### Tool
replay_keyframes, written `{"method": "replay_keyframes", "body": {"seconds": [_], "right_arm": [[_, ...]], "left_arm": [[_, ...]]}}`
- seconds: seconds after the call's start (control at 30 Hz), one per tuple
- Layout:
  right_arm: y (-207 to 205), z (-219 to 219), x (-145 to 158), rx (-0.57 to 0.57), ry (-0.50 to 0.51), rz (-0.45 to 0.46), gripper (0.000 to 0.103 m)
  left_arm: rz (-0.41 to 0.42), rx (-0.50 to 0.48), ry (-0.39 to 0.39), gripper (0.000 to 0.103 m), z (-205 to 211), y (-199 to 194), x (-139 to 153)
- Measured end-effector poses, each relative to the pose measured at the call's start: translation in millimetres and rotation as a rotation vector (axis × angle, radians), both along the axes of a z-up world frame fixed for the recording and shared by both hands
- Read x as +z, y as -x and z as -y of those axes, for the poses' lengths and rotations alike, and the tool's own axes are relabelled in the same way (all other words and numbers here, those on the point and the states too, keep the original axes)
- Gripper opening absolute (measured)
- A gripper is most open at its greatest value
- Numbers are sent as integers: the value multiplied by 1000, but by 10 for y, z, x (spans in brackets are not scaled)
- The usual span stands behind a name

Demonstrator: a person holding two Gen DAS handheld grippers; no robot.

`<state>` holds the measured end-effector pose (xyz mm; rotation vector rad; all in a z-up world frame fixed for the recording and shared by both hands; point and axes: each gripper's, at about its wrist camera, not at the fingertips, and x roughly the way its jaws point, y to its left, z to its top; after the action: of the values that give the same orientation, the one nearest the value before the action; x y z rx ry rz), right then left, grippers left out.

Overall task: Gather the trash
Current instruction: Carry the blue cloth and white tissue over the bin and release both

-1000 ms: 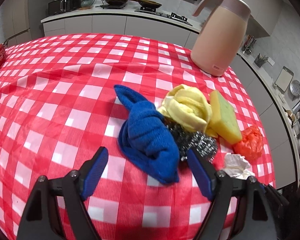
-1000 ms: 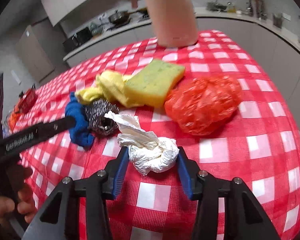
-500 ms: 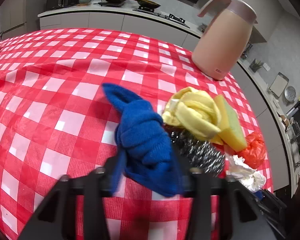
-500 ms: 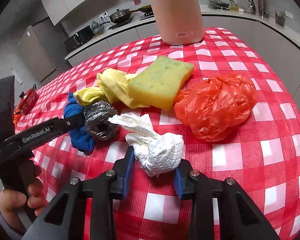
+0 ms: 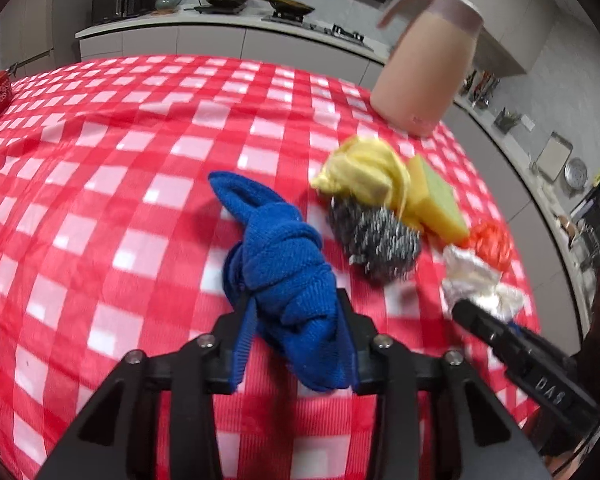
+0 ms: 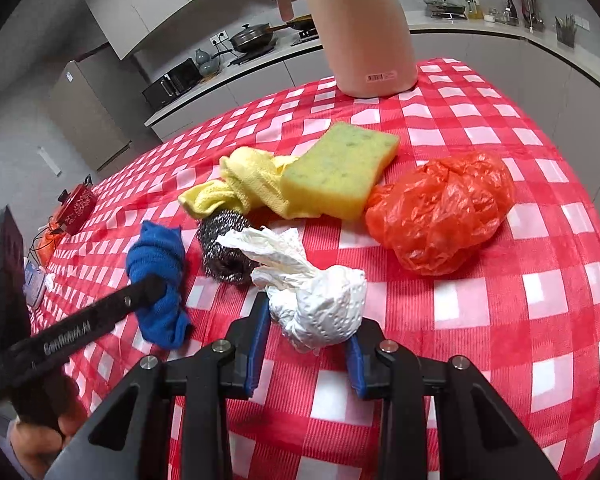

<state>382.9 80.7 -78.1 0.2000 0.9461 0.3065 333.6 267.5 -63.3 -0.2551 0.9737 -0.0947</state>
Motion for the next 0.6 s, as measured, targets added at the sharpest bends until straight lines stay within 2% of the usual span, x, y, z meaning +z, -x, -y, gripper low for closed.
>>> {"method": "replay_keyframes", "body": {"seconds": [0.07, 0.17, 0.23, 0.3, 0.37, 0.43, 0.6], "right_arm": [[22, -9, -14, 5, 3, -4, 37], [44, -9, -20, 0, 7, -2, 37], [47, 2, -25, -8, 7, -2, 37], [52, 6, -22, -13, 8, 0, 37], [63, -2, -19, -13, 7, 1, 37], [80, -7, -12, -11, 6, 3, 37], [119, -35, 34, -1, 20, 21, 37]], "left_arm": [[-9, 17, -1, 59, 2, -1, -24], [16, 60, -19, 76, -33, -21, 14], [28, 74, -25, 77, -57, -73, 19], [23, 71, 2, 77, -81, -120, -7], [13, 66, 8, 72, -90, -154, -55], [-2, 46, 30, 50, -90, -169, -103], [21, 27, 21, 39, -48, -82, -36]]}}
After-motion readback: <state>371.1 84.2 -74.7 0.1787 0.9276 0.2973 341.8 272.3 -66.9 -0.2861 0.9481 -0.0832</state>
